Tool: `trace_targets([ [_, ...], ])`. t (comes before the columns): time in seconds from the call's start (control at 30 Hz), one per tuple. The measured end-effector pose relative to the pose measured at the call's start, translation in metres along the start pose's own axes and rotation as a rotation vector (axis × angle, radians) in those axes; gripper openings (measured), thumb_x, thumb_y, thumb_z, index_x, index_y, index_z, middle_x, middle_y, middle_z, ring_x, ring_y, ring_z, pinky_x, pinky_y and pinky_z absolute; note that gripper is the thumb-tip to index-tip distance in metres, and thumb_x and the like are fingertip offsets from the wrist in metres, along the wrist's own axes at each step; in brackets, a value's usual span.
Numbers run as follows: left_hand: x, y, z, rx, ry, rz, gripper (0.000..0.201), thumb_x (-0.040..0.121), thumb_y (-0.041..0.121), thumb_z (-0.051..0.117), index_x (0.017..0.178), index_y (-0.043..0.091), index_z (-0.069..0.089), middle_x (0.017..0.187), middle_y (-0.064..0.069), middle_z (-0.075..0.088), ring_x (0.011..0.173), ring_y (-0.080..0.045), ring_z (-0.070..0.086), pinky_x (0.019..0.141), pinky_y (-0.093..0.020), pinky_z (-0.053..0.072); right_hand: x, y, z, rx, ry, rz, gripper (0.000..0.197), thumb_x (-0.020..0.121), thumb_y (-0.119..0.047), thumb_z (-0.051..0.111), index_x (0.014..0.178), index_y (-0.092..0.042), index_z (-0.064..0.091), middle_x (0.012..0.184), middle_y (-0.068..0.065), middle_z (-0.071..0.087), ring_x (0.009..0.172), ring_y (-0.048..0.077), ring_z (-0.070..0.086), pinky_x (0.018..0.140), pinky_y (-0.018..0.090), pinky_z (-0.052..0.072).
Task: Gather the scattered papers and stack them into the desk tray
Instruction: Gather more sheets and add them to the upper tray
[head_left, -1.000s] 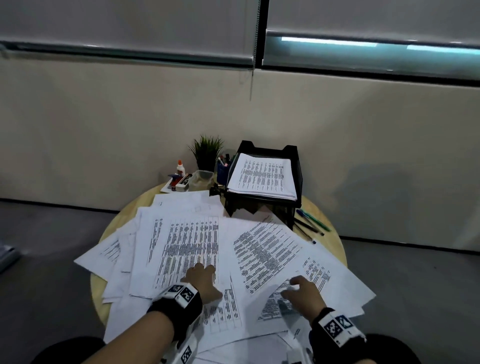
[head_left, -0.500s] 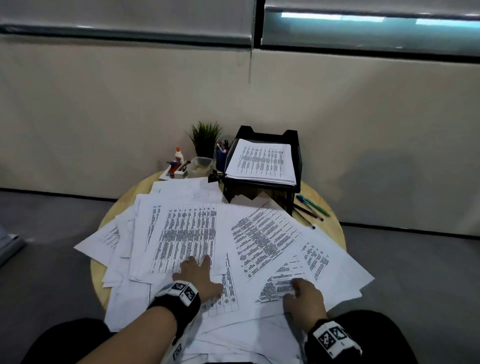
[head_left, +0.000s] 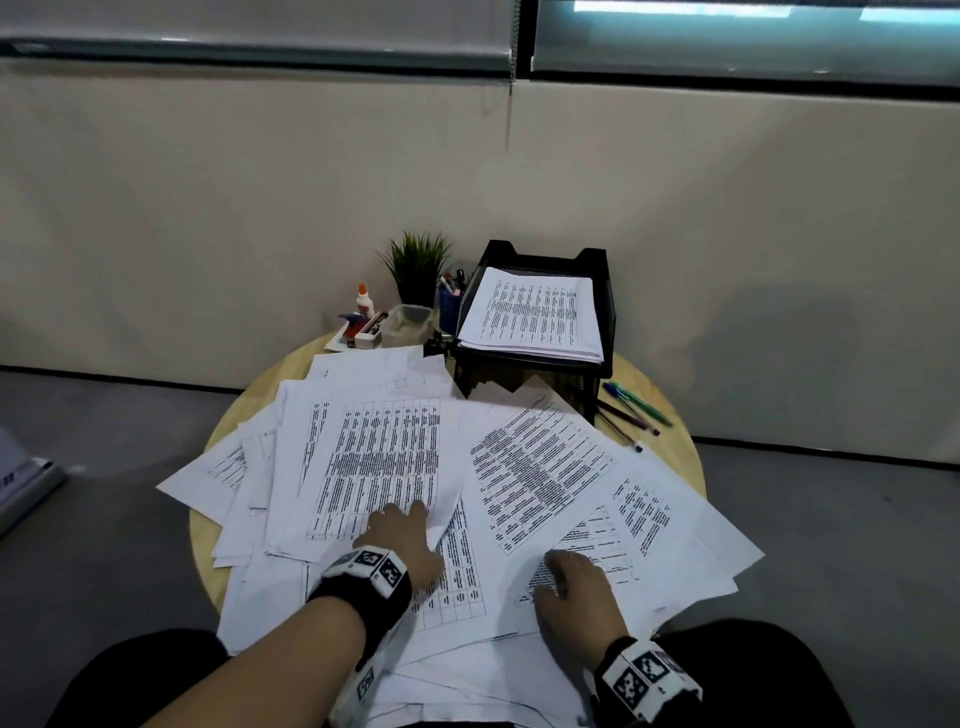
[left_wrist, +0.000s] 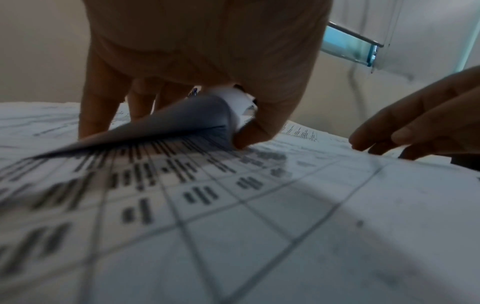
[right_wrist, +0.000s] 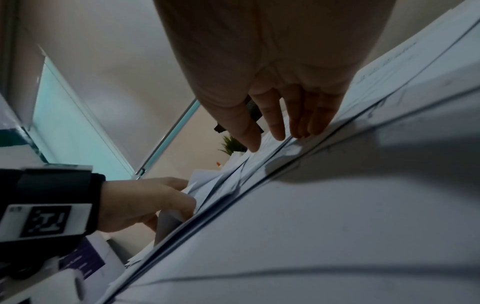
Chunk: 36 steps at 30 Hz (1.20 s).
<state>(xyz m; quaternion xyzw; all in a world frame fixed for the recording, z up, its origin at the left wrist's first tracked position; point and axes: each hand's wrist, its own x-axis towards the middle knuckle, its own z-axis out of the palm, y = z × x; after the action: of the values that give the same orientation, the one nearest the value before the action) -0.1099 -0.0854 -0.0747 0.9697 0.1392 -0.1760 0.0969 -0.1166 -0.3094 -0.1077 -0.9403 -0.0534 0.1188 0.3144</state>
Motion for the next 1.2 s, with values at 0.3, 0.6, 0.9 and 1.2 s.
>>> trace_targets([
  [0.3,-0.013,-0.012,-0.019,-0.078,0.112,0.160,0.028,0.095,0.013,0.040,0.113,0.017,0.061,0.106,-0.007,0.069,0.085,-0.022,0.063,0.074,-0.025,0.047,-0.004,-0.009,-0.007,0.614,0.047,0.112,0.018,0.091,-0.005,0.058,0.108,-0.011,0.057,0.093,0.006,0.063,0.080,0.005,0.061,0.059,0.002,0.042],
  [0.6,-0.043,0.024,0.016,-0.217,0.118,0.387,0.034,0.095,0.040,0.042,0.117,0.027,0.064,0.108,-0.004,0.070,0.102,-0.023,0.063,0.083,-0.027,0.047,0.006,-0.016,-0.003,1.227,-0.003,0.281,0.010,0.096,-0.009,0.051,0.101,-0.001,0.048,0.074,0.013,0.036,0.057,0.018,0.034,0.051,0.026,0.032],
  [0.9,-0.057,0.029,0.003,-0.453,-0.297,0.450,0.063,0.078,0.063,0.059,0.129,0.027,0.056,0.134,0.007,0.056,0.119,-0.008,0.053,0.105,-0.026,0.037,0.008,-0.001,-0.008,0.983,-0.038,0.329,0.035,0.076,0.024,0.036,0.102,0.006,0.050,0.085,0.030,0.062,0.064,0.035,0.062,0.048,0.035,0.052],
  [1.2,0.004,-0.059,-0.005,-0.534,0.186,-0.386,0.080,0.076,0.044,0.068,0.138,0.005,0.034,0.140,-0.018,0.038,0.126,-0.034,0.042,0.103,-0.040,0.040,0.010,0.028,-0.040,0.738,0.086,0.344,0.036,0.078,0.017,0.041,0.105,0.000,0.058,0.068,0.017,0.061,0.047,0.020,0.048,0.046,0.020,0.034],
])
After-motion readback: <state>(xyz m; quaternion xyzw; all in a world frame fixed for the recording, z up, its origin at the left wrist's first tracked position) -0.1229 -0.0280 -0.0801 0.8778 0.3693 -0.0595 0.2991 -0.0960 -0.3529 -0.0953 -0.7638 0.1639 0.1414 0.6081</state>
